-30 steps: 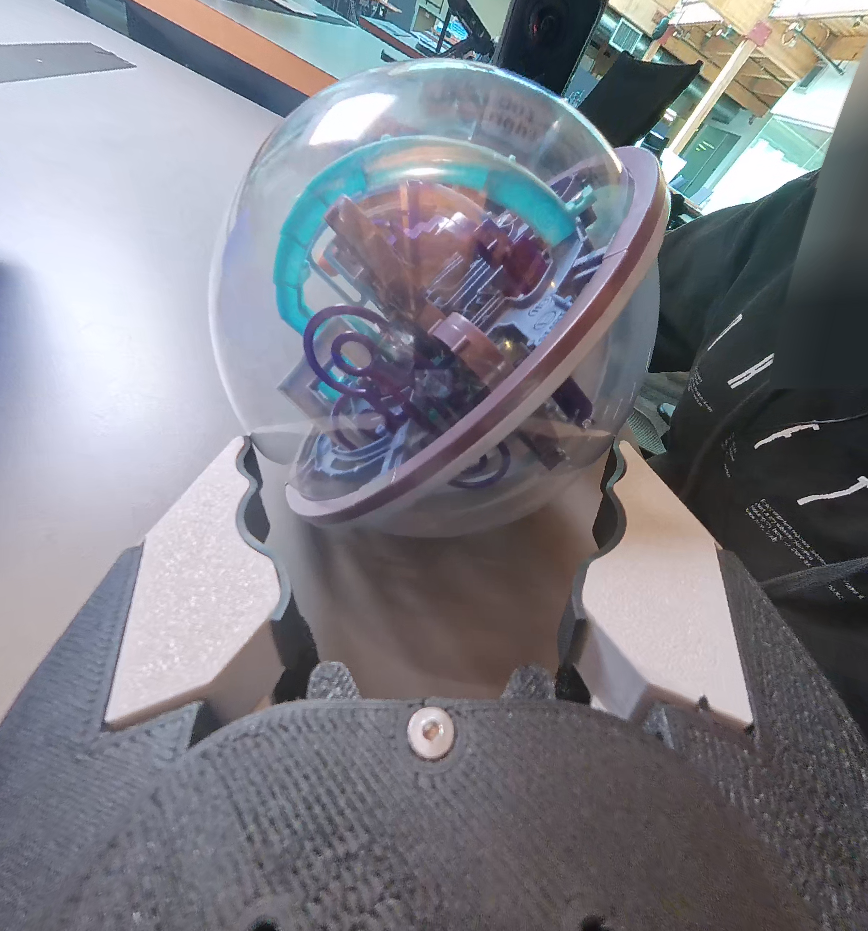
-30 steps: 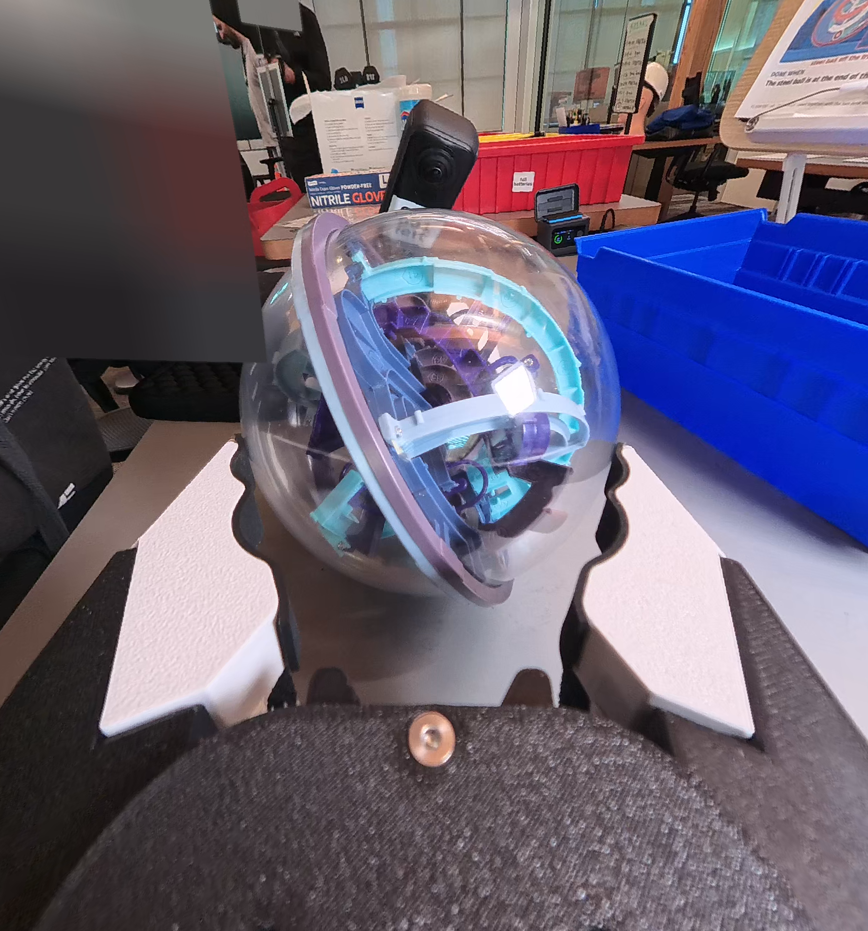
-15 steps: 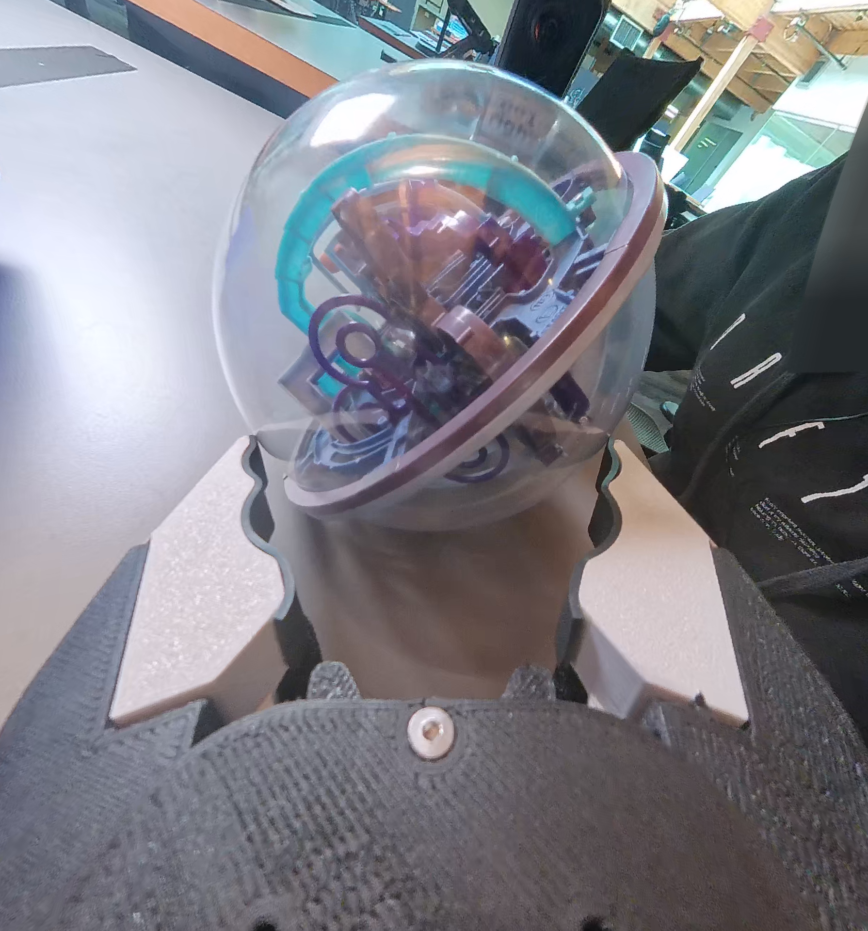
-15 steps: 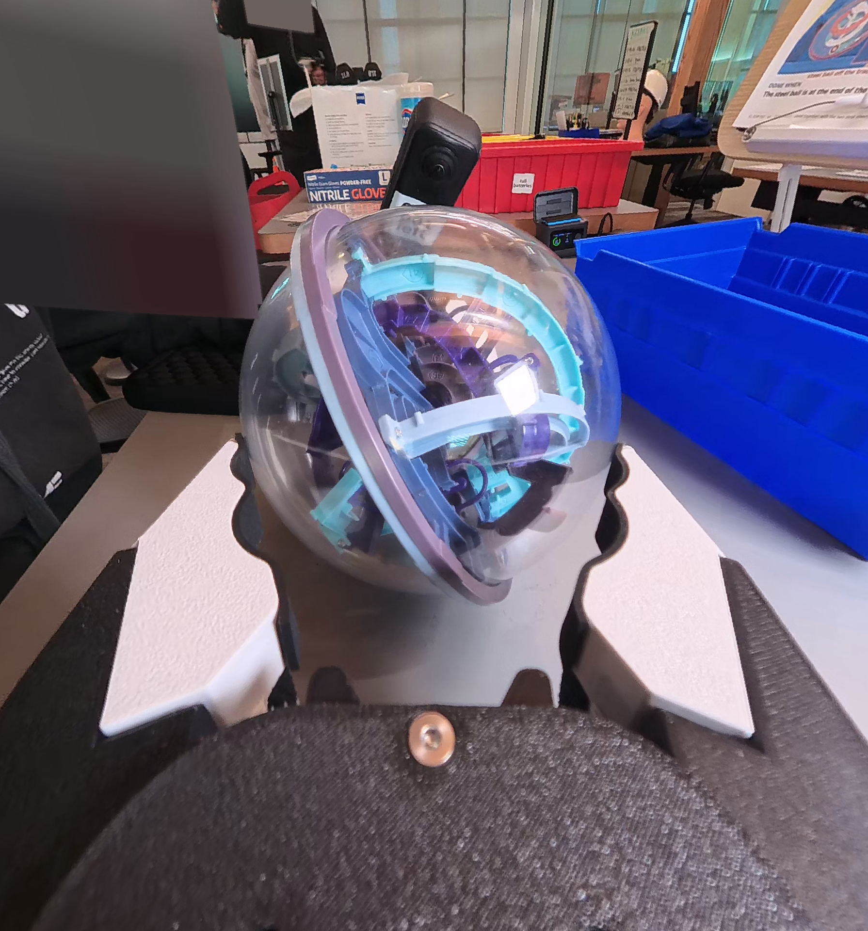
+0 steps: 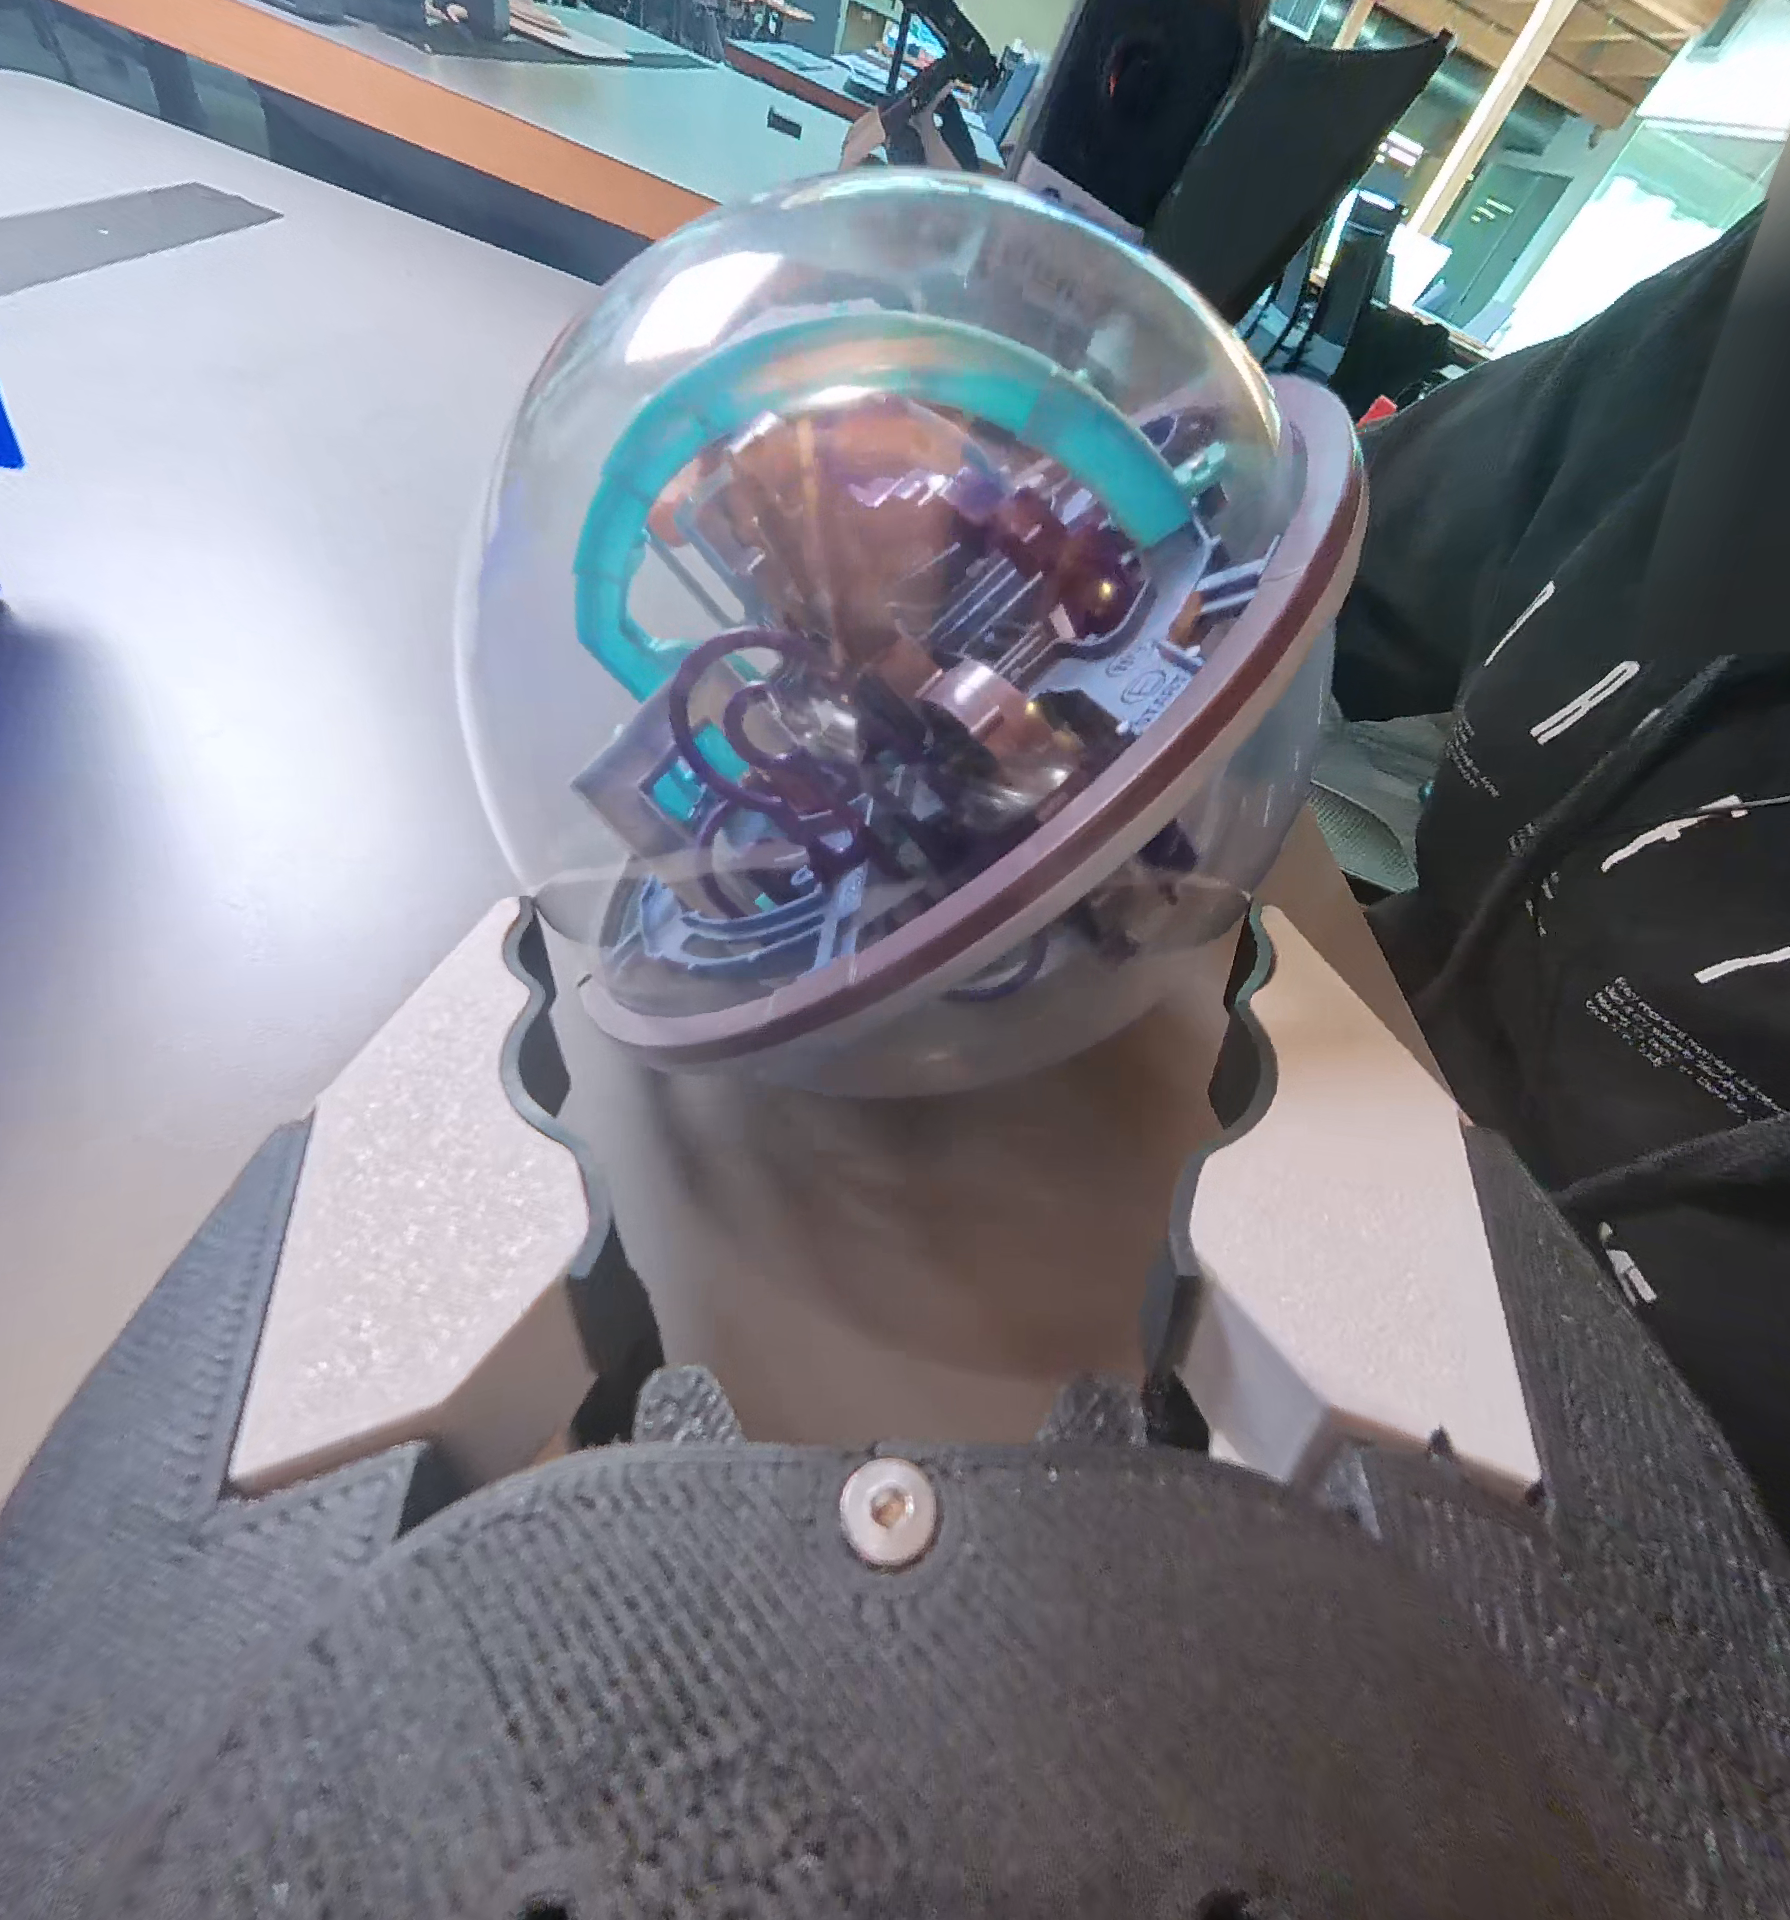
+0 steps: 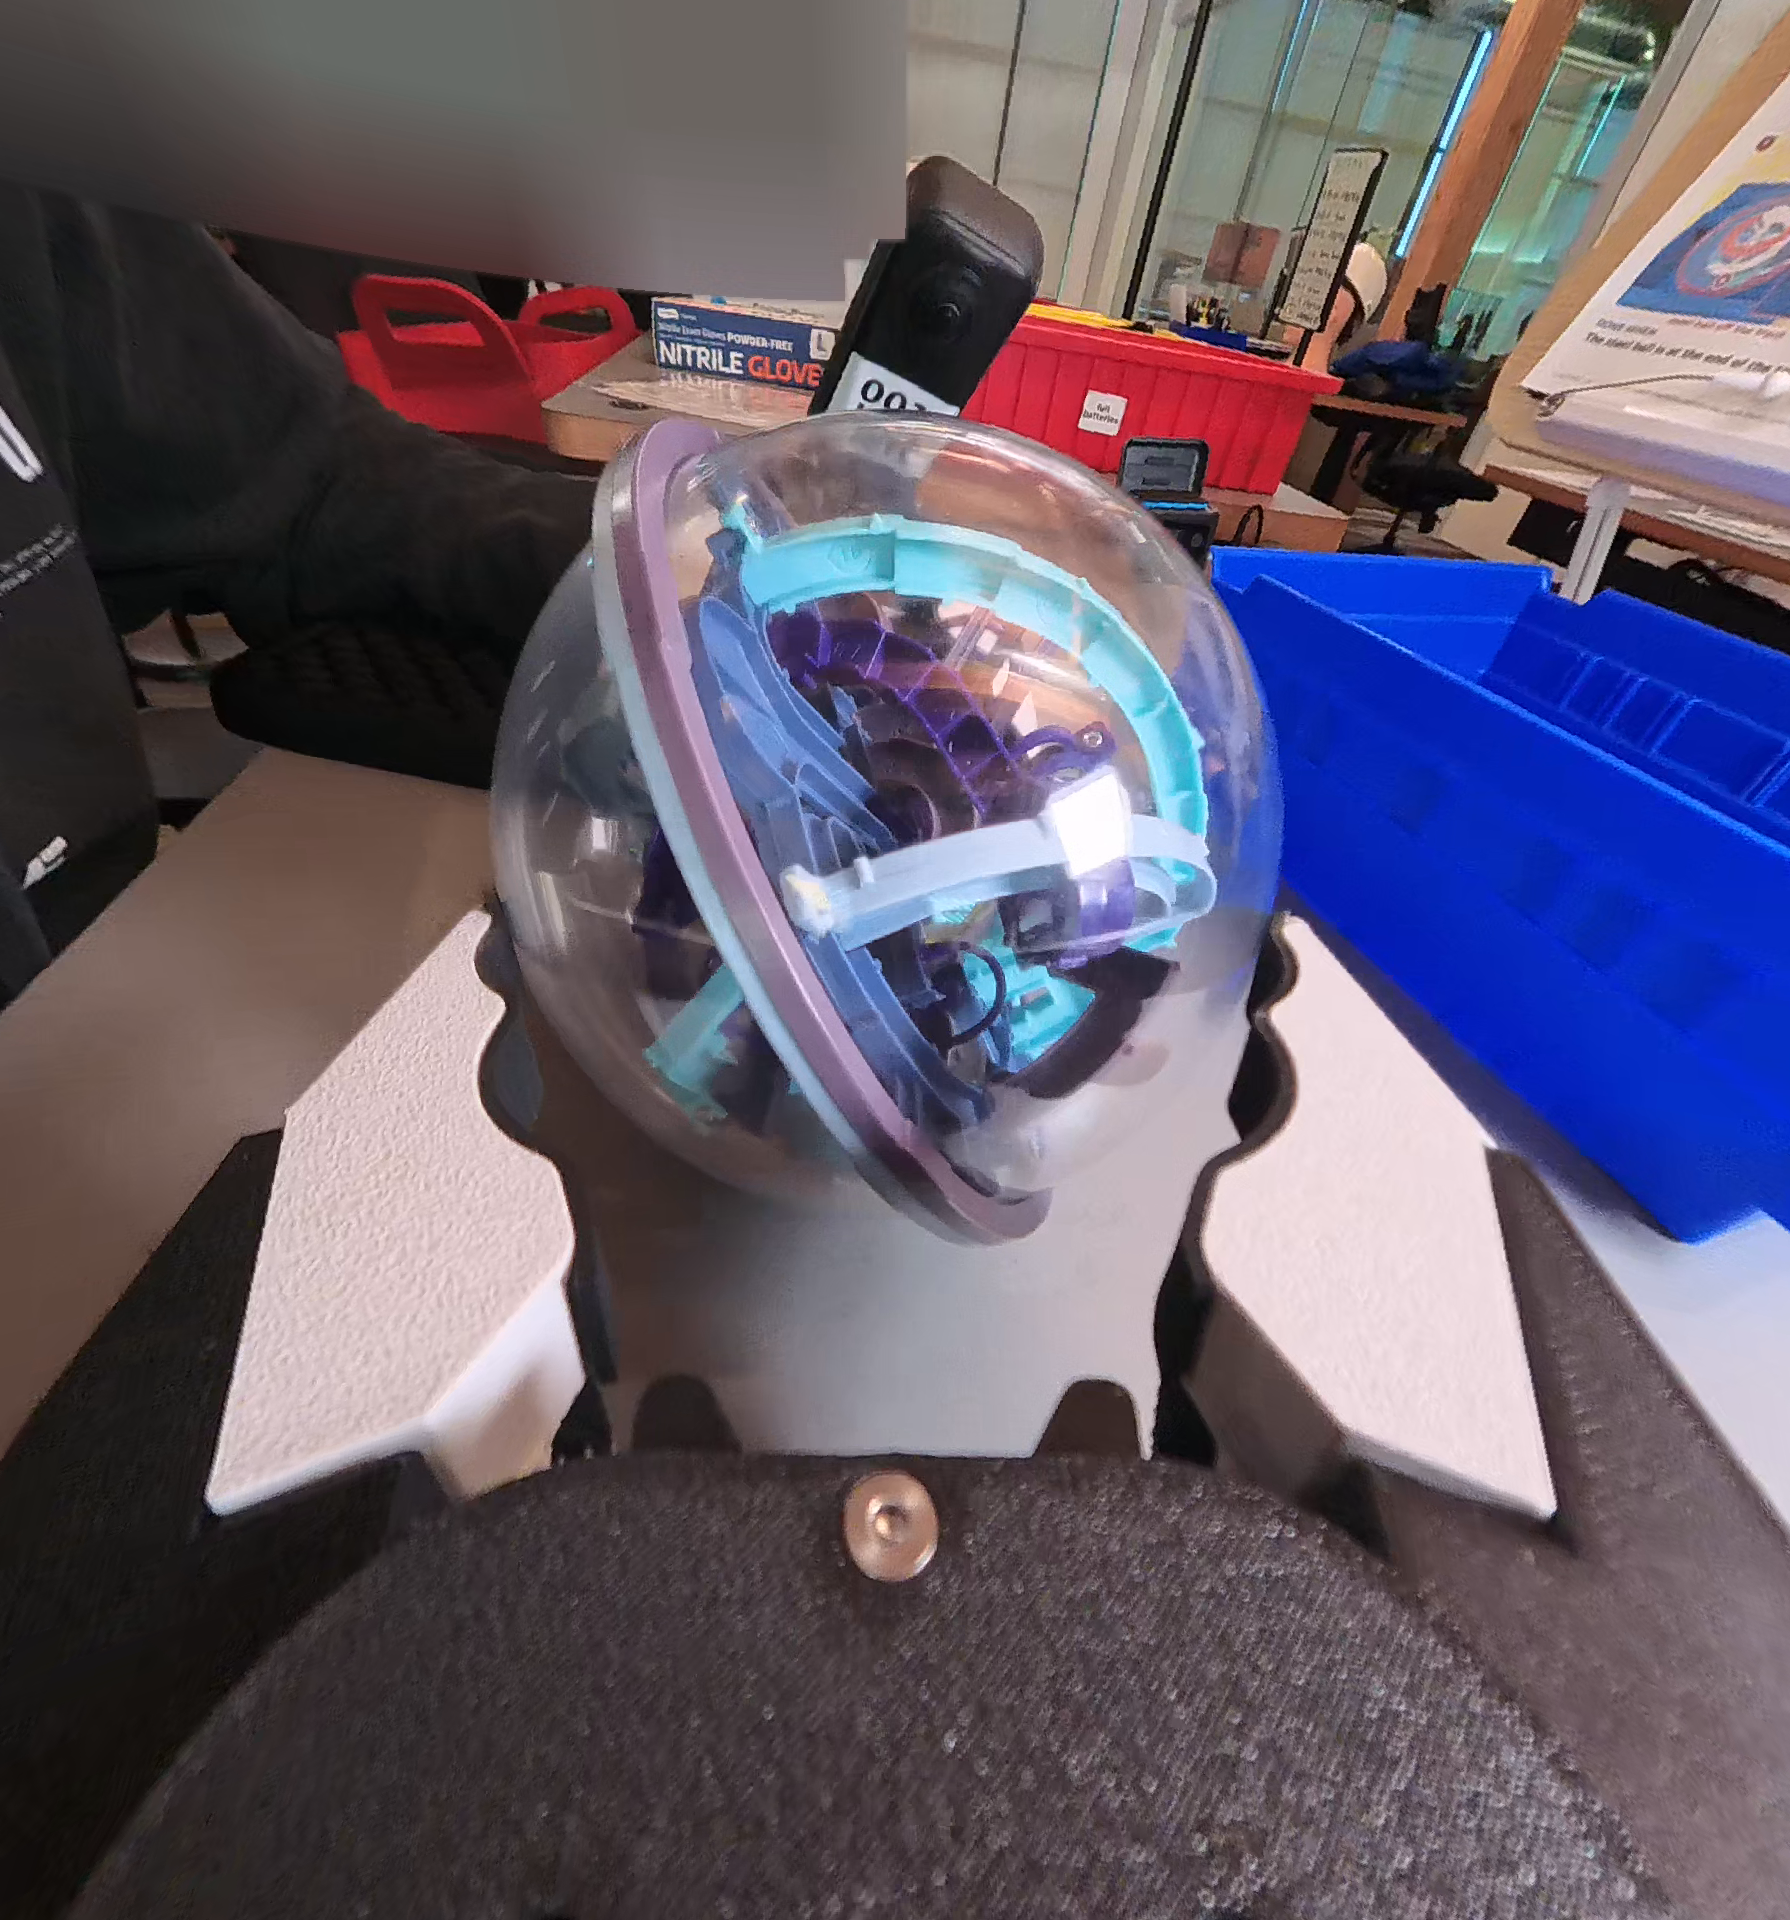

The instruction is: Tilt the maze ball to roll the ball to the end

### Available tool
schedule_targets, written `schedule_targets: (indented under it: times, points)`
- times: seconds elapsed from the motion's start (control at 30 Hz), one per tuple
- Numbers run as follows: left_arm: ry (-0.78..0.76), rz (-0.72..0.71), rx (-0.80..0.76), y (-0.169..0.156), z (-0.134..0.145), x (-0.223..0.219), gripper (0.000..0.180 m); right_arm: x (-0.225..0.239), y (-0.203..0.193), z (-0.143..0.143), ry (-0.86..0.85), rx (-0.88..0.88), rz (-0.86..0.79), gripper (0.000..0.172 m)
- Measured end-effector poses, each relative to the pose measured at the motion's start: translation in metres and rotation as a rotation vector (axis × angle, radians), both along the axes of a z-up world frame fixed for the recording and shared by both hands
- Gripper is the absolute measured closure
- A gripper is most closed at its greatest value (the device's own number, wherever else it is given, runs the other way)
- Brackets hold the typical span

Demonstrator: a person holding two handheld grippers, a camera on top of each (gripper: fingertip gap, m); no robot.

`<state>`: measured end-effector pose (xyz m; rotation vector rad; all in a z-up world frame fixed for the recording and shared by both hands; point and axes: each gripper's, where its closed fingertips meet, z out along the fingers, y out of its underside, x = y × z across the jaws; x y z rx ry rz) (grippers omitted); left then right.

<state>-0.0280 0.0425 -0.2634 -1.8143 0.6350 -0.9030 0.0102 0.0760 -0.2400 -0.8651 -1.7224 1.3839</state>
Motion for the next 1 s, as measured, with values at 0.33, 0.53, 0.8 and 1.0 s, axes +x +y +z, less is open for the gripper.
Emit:
schedule_targets:
  times: [0.33, 0.53, 0.8, 1.0]
  points:
    - [-0.008, 0.043, 0.033, 0.007, 0.007, 0.000, 0.043, -0.005, -0.001, -0.001, 0.049, 0.134, -0.048, 0.037]
    - [-0.039, 0.043, 0.020, 0.009, 0.007, -0.005, 0.042, -0.006, -0.002, 0.006, 0.102, 0.199, -0.082, 0.041]
    - [-0.090, 0.105, 0.017, 0.017, 0.012, -0.022, 0.045, -0.004, 0.010, 0.012, 0.111, 0.205, -0.150, 0.062]
    - [-0.134, 0.194, 0.001, 0.022, 0.015, -0.044, 0.047, 0.008, 0.035, 0.033, 0.167, 0.070, -0.205, 0.123]
